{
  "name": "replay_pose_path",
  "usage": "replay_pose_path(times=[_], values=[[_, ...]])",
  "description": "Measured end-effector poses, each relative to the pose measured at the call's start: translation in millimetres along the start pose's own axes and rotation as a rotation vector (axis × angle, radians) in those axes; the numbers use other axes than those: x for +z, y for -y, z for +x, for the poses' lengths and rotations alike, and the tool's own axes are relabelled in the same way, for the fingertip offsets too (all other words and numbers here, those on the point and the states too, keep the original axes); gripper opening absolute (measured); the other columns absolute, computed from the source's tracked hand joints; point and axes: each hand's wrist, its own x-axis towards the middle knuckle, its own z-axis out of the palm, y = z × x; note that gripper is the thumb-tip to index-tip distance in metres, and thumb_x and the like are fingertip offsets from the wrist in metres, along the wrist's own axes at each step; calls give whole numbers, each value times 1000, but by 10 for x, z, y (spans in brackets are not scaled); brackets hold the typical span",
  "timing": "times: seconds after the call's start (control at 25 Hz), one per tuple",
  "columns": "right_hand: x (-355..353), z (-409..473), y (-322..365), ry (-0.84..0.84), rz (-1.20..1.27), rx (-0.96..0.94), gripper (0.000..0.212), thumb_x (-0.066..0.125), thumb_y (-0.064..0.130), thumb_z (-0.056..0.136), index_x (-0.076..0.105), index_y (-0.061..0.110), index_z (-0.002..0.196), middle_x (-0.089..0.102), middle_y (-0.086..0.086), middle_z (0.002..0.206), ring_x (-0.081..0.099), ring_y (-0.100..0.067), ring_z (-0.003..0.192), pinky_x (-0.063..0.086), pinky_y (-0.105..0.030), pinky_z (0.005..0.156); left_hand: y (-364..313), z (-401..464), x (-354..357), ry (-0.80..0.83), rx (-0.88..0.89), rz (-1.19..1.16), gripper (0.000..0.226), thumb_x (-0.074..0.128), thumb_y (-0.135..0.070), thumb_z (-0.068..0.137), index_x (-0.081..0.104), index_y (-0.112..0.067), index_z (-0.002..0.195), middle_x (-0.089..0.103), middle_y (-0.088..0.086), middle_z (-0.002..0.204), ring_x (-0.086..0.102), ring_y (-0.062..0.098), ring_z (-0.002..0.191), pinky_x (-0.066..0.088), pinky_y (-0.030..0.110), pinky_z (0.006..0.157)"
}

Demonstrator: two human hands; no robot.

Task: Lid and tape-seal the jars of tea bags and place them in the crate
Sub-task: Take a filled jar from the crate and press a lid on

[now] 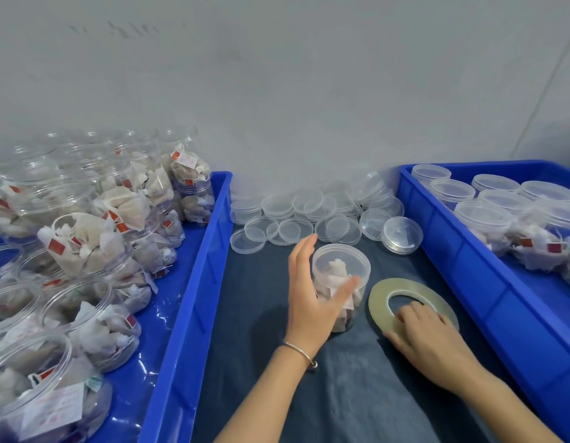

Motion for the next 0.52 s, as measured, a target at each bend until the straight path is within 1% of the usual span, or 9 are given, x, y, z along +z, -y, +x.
replay_pose_path(times=[0.04, 0.08, 0.12, 0.2, 0.28, 0.32, 0.4, 0.48, 0.52], values=[[-49, -4, 2, -57, 142, 48, 27, 35, 54, 95, 40, 27, 97, 48, 9, 95, 50, -14, 90, 38, -31, 81, -56, 19, 7, -87, 77, 13, 53, 75, -16, 81, 49, -19, 127, 49, -2, 126, 50, 9, 119, 42, 32, 104], [-133, -23, -14, -118, 366, 131, 24, 37, 48, 96, 41, 25, 92, 53, 6, 87, 52, -17, 79, 39, -35, 72, -117, 41, 14, -114, 148, 39, 34, 68, -7, 85, 56, -14, 116, 54, -2, 115, 56, 10, 107, 46, 32, 97], [-249, -23, -22, -169, 625, 224, 24, 38, 43, 97, 42, 22, 87, 54, 2, 78, 52, -19, 69, 38, -36, 63, -188, 61, 29, -94, 210, 74, 23, 64, -2, 87, 61, -10, 108, 57, -2, 107, 58, 9, 99, 48, 31, 92], [-521, 11, 11, -243, 1065, 354, 26, 34, 33, 100, 42, 15, 82, 50, -3, 69, 47, -16, 56, 36, -32, 55, -324, 84, 78, 26, 283, 153, 16, 62, -4, 88, 65, -6, 104, 60, -1, 101, 58, 10, 93, 48, 28, 88], [-726, 46, 108, -154, 1403, 365, 17, 27, 13, 101, 43, 10, 97, 42, -10, 67, 41, -15, 49, 31, -27, 50, -433, 82, 148, 213, 262, 193, 25, 62, -12, 90, 63, -6, 115, 60, 2, 108, 57, 9, 97, 45, 22, 92], [-781, -40, 161, -75, 1489, 284, 19, 28, 3, 99, 43, 9, 108, 41, -11, 67, 39, -18, 51, 29, -28, 51, -452, 71, 184, 307, 259, 222, 32, 61, -15, 92, 60, -6, 122, 58, 4, 115, 54, 9, 104, 41, 19, 97], [-843, -138, 212, 12, 1462, 132, 43, 34, -11, 90, 46, 13, 124, 51, -15, 77, 45, -23, 63, 35, -31, 60, -423, 25, 260, 410, 285, 314, 40, 58, -19, 94, 54, -3, 130, 53, 7, 128, 48, 14, 118, 34, 18, 104], [-835, -196, 272, 18, 1358, 63, 67, 38, -14, 83, 45, 28, 135, 63, 1, 105, 59, -15, 92, 42, -28, 79, -398, -34, 286, 418, 313, 399, 38, 56, -19, 95, 55, 0, 128, 53, 11, 130, 48, 20, 121, 34, 23, 105], [-817, -247, 293, 29, 1342, 20, 74, 38, -14, 83, 40, 34, 140, 59, 11, 122, 56, -8, 109, 42, -22, 86, -387, -65, 284, 382, 336, 416, 36, 57, -18, 94, 58, 1, 124, 55, 12, 126, 51, 23, 117, 37, 24, 104]])
